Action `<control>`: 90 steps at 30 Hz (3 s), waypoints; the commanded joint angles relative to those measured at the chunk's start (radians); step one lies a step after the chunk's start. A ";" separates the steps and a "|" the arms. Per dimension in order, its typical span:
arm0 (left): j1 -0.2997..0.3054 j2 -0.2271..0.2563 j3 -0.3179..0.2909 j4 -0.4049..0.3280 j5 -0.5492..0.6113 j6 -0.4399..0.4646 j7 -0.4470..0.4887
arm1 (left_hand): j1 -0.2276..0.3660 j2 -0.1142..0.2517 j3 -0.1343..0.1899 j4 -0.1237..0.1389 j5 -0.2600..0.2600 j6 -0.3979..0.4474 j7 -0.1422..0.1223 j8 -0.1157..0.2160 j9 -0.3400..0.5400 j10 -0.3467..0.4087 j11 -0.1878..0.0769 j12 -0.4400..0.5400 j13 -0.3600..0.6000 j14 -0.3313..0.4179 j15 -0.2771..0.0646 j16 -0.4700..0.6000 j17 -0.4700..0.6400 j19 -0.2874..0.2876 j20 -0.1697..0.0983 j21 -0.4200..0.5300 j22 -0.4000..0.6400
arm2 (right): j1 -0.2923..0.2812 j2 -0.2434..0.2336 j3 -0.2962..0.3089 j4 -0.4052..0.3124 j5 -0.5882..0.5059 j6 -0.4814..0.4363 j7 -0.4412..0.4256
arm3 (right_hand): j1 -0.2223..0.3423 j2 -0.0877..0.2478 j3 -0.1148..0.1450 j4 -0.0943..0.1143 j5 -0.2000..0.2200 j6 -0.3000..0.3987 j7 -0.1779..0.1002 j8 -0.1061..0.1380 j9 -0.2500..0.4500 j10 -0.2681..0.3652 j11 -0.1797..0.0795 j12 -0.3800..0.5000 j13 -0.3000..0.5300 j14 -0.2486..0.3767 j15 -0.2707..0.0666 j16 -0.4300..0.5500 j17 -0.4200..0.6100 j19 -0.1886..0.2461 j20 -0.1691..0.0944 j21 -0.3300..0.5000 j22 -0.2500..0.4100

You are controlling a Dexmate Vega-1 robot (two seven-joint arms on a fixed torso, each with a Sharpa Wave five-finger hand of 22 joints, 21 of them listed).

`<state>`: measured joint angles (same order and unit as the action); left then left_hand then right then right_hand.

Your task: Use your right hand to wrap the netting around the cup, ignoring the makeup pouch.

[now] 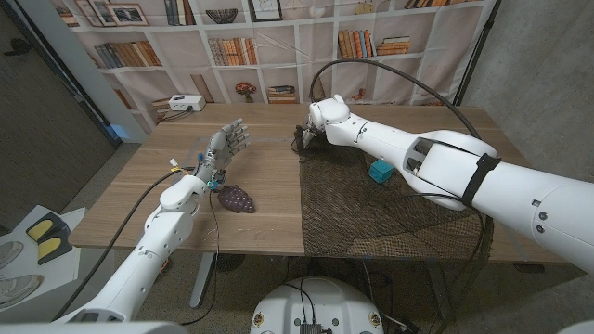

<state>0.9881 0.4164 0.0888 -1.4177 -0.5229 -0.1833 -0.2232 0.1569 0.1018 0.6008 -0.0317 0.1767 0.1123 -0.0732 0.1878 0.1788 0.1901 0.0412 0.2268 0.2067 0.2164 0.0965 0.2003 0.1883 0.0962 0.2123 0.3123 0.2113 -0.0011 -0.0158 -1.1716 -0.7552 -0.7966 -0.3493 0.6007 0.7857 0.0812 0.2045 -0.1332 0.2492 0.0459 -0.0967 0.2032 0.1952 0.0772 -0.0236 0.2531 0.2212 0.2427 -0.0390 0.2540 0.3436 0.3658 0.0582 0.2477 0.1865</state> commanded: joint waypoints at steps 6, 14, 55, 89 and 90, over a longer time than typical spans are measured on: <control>-0.017 -0.004 0.006 0.016 0.004 0.010 -0.002 | -0.007 0.002 0.003 0.000 -0.001 0.002 -0.001 0.001 0.003 0.009 0.002 0.002 0.002 0.009 0.005 0.000 0.004 0.009 0.003 -0.004 0.005 | 0.012 0.039 -0.062 0.129 0.027 0.018 -0.089 | 0.123 -0.007 0.002 -0.033 0.044 0.234 0.030 0.054 0.008 0.353 -0.035 0.186 0.044 0.367 -0.159 0.181 0.096 0.184 -0.065 0.062 0.007; -0.031 -0.007 0.012 0.031 0.005 0.014 -0.009 | -0.008 0.001 0.003 0.000 -0.002 0.002 0.001 0.001 0.003 0.010 0.001 0.002 0.002 0.009 0.005 0.000 0.004 0.009 0.003 -0.004 0.005 | -0.078 -0.097 -0.028 -0.102 -0.005 -0.019 -0.203 | 0.345 -0.015 -0.092 -0.019 0.071 0.612 0.018 0.223 0.103 0.592 -0.067 0.505 0.253 0.640 -0.179 0.568 0.486 0.329 -0.100 0.168 0.047; -0.073 -0.013 0.040 0.041 0.020 0.044 -0.019 | -0.014 0.002 0.005 0.000 -0.002 0.000 0.001 0.001 0.003 0.011 0.006 0.000 0.002 0.011 0.007 0.000 0.004 0.009 0.003 -0.005 0.005 | -0.498 -0.447 0.384 -0.831 -0.022 -0.225 -0.580 | 0.481 0.060 -0.134 0.007 0.027 0.762 0.033 0.582 0.359 0.811 -0.074 0.670 0.414 0.794 -0.177 0.668 0.565 0.307 -0.128 0.351 0.117; -0.113 -0.024 0.087 0.024 0.046 0.087 -0.017 | -0.016 0.002 0.007 -0.001 -0.002 0.000 0.001 0.002 0.003 0.012 0.004 -0.001 0.002 0.012 0.005 -0.001 0.004 0.011 0.003 -0.005 0.005 | -0.872 -0.655 0.611 -1.241 0.118 -0.608 -0.689 | 0.488 0.062 -0.143 0.016 0.026 0.755 0.029 0.593 0.347 0.810 -0.072 0.665 0.417 0.800 -0.175 0.623 0.583 0.274 -0.124 0.402 0.119; -0.114 -0.025 0.088 0.025 0.045 0.087 -0.018 | -0.016 0.001 0.007 -0.001 -0.002 0.000 0.001 0.002 0.003 0.011 0.004 -0.002 0.002 0.012 0.006 -0.001 0.004 0.011 0.003 -0.005 0.005 | -0.878 -0.661 0.614 -1.249 0.125 -0.621 -0.690 | 0.487 0.061 -0.143 0.017 0.026 0.755 0.029 0.594 0.347 0.811 -0.071 0.664 0.416 0.800 -0.175 0.622 0.582 0.273 -0.123 0.404 0.118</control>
<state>0.8892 0.3964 0.1594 -1.3938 -0.4860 -0.1092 -0.2371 0.1451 0.1031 0.6008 -0.0317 0.1767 0.1122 -0.0731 0.1878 0.1788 0.1954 0.0465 0.2268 0.2066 0.2217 0.1018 0.2003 0.1883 0.0962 0.2123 0.3123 0.2113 -0.7845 -0.6159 -0.6097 -1.9020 -0.7284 -0.8544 -0.0635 1.2500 0.1156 0.0646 -0.1202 0.2730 0.8016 -0.0648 0.7917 0.4825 0.8707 -0.0829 0.9126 0.6374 1.0344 -0.1699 0.8787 0.9242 0.6446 -0.0608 0.6414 0.3033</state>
